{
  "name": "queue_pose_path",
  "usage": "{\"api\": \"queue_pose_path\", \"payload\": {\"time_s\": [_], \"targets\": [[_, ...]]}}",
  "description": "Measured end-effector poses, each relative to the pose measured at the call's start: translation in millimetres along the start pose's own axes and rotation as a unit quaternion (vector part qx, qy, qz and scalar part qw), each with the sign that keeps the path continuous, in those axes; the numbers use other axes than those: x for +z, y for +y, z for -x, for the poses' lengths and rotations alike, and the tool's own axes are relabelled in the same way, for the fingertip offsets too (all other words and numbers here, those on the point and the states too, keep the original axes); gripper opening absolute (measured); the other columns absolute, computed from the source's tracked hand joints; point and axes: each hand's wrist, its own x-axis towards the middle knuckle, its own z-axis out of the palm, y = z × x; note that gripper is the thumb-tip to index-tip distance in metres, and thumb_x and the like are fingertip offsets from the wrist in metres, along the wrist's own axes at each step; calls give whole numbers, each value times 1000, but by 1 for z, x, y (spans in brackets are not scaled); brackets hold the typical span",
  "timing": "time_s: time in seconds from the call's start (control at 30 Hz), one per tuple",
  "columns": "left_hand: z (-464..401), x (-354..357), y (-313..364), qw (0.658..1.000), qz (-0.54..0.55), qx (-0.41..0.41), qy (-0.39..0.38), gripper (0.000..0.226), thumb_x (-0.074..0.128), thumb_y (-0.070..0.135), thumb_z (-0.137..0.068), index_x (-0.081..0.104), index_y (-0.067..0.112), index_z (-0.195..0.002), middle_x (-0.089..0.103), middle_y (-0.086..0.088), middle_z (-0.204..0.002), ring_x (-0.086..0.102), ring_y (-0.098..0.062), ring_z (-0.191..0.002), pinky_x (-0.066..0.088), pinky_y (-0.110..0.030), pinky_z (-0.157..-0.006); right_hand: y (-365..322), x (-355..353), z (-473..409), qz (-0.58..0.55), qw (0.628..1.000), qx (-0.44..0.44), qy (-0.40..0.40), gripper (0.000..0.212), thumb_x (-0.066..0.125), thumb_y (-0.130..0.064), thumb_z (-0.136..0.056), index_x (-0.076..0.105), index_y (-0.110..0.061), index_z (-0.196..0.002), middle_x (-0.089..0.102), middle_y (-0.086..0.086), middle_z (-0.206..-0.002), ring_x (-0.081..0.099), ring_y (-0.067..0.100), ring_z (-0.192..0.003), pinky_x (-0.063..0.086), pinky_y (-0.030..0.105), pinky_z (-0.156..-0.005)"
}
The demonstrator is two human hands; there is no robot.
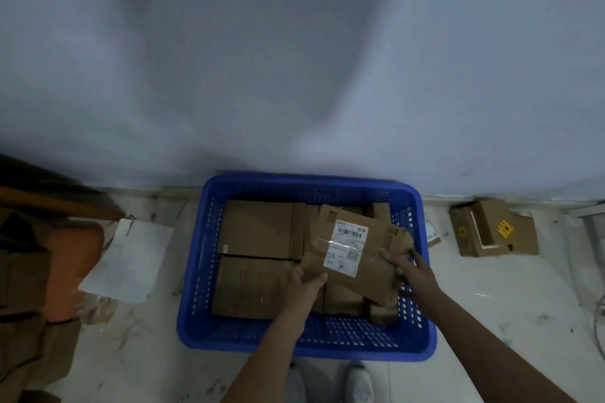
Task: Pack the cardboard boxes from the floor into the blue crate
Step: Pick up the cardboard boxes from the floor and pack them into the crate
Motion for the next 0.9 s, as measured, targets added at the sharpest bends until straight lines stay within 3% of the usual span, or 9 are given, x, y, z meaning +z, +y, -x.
{"api": "queue_pose_path", "payload": {"time_s": [0.1,0.17,0.33,0.47,0.57,0.67,0.77,0.9], "targets": [[-58,4,-3,999,51,0,-6,66,68,24,-86,35,11,-141,52,-4,-136,52,-18,-120,43,-31,-103,5,14,-59,16,999,-23,-17,44,71,-22,-83,51,-30,-121,60,3,-114,59,20,-97,49,32,-67],[-91,6,-7,997,73,3,-3,68,67,19,-87,29,12,-144,55,-5,-127,52,-18,-117,42,-32,-105,11,23,-100,43,998,-35,-28,40,70,-24,-84,51,-28,-120,59,2,-113,58,18,-95,47,31,-66],[-152,7,-32,995,96,22,-9,67,63,16,-90,28,19,-147,42,-5,-146,46,-19,-128,36,-36,-112,32,42,-181,88,994,-62,-35,63,73,-33,-81,44,-24,-136,55,2,-123,56,14,-95,49,34,-71],[-173,7,-49,999,38,33,-19,65,58,17,-93,25,23,-149,37,3,-149,42,-14,-127,34,-31,-109,46,53,-212,87,994,-58,-36,66,72,-31,-82,39,-25,-139,53,2,-119,55,16,-95,50,41,-87],[-187,8,-48,998,-40,40,-26,63,55,19,-94,24,29,-149,32,3,-152,36,-16,-133,30,-33,-113,51,57,-227,81,994,-69,2,61,67,-29,-86,42,-18,-140,55,6,-128,56,23,-108,49,42,-97],[-193,9,-42,993,-99,51,-34,59,51,15,-96,26,27,-148,37,2,-148,39,-16,-131,32,-31,-108,49,60,-232,161,978,-118,64,46,53,-20,-95,43,-13,-140,55,8,-133,54,26,-115,47,32,-91],[-190,7,-40,989,-126,69,-27,59,51,11,-94,29,23,-147,44,2,-142,43,-12,-124,35,-26,-104,48,62,-231,206,964,-149,74,46,51,-14,-96,41,-11,-141,55,9,-132,55,25,-114,47,32,-91],[-179,1,-41,992,-119,40,-7,63,55,14,-91,27,24,-147,46,-1,-142,47,-18,-124,37,-39,-111,52,62,-212,220,962,-151,59,47,58,-18,-93,44,-10,-138,56,8,-127,52,16,-98,47,27,-79]]}}
